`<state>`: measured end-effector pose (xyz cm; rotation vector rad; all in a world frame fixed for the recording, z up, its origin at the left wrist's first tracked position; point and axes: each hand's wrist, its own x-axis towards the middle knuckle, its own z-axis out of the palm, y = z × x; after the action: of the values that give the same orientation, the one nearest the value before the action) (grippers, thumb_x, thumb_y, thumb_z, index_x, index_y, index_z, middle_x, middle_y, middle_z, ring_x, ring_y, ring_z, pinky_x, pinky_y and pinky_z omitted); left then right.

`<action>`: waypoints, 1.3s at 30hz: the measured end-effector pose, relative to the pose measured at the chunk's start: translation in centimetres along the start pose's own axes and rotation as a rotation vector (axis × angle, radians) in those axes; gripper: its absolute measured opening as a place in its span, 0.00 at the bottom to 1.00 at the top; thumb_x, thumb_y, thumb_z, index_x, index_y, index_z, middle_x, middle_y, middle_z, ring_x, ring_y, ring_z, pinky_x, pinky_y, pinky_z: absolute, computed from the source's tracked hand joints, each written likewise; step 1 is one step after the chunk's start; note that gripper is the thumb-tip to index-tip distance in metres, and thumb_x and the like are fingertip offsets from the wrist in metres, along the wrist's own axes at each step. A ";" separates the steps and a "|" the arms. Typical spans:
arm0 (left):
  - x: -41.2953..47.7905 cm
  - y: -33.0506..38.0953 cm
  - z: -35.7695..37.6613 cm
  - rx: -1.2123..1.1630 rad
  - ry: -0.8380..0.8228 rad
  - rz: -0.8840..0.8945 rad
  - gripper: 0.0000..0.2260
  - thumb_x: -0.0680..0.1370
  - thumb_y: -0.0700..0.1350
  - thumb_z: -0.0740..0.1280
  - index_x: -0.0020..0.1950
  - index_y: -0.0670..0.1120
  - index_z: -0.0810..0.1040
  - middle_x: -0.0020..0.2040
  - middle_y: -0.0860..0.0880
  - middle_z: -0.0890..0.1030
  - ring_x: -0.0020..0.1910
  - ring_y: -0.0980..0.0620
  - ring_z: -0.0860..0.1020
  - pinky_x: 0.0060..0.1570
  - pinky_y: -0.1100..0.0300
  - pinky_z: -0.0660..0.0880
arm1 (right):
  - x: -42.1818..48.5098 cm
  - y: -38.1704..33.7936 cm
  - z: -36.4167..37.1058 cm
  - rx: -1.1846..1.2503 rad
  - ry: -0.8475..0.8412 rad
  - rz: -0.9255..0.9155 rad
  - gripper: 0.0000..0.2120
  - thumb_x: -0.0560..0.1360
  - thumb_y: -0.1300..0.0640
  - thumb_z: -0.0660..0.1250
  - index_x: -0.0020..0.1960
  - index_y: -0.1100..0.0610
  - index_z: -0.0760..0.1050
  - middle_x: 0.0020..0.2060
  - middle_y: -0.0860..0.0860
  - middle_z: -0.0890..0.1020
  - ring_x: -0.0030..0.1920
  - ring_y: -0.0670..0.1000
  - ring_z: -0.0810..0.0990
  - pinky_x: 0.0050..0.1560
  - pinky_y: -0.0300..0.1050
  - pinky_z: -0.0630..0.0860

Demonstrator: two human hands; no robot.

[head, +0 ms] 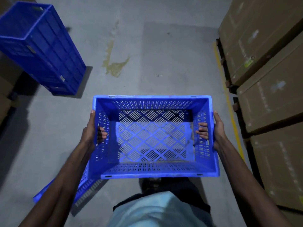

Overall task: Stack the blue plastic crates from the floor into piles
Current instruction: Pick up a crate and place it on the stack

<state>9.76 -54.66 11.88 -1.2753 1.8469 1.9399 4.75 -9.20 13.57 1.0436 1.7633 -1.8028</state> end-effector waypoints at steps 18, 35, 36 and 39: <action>25.9 27.9 8.9 -0.173 0.250 -0.009 0.37 0.68 0.80 0.61 0.40 0.44 0.74 0.27 0.46 0.78 0.27 0.47 0.76 0.32 0.57 0.75 | 28.9 -35.5 23.3 -0.218 -0.171 -0.021 0.36 0.76 0.27 0.54 0.44 0.60 0.78 0.20 0.51 0.75 0.23 0.51 0.80 0.22 0.35 0.71; 50.9 45.5 -3.9 -0.479 0.411 -0.109 0.38 0.64 0.81 0.60 0.40 0.45 0.72 0.29 0.45 0.76 0.21 0.50 0.73 0.24 0.62 0.66 | 44.1 -58.5 65.1 -0.559 -0.376 -0.094 0.31 0.76 0.29 0.57 0.41 0.58 0.74 0.19 0.52 0.75 0.22 0.52 0.81 0.19 0.34 0.69; 52.3 46.6 -5.2 -0.498 0.423 -0.108 0.37 0.65 0.81 0.60 0.40 0.45 0.73 0.29 0.44 0.76 0.21 0.50 0.73 0.24 0.61 0.66 | 44.4 -59.6 67.9 -0.569 -0.388 -0.107 0.31 0.76 0.30 0.57 0.41 0.59 0.73 0.19 0.52 0.74 0.22 0.52 0.80 0.18 0.34 0.69; 55.9 50.3 -9.0 -0.549 0.462 -0.113 0.35 0.72 0.77 0.58 0.40 0.44 0.74 0.28 0.45 0.76 0.19 0.51 0.73 0.21 0.64 0.66 | 45.3 -63.1 75.9 -0.621 -0.441 -0.137 0.31 0.77 0.30 0.56 0.39 0.59 0.72 0.19 0.52 0.73 0.20 0.52 0.78 0.20 0.33 0.68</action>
<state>-53.17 -96.75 12.74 -2.0879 1.3830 2.3254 -87.76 -66.15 15.75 0.2615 1.9328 -1.2712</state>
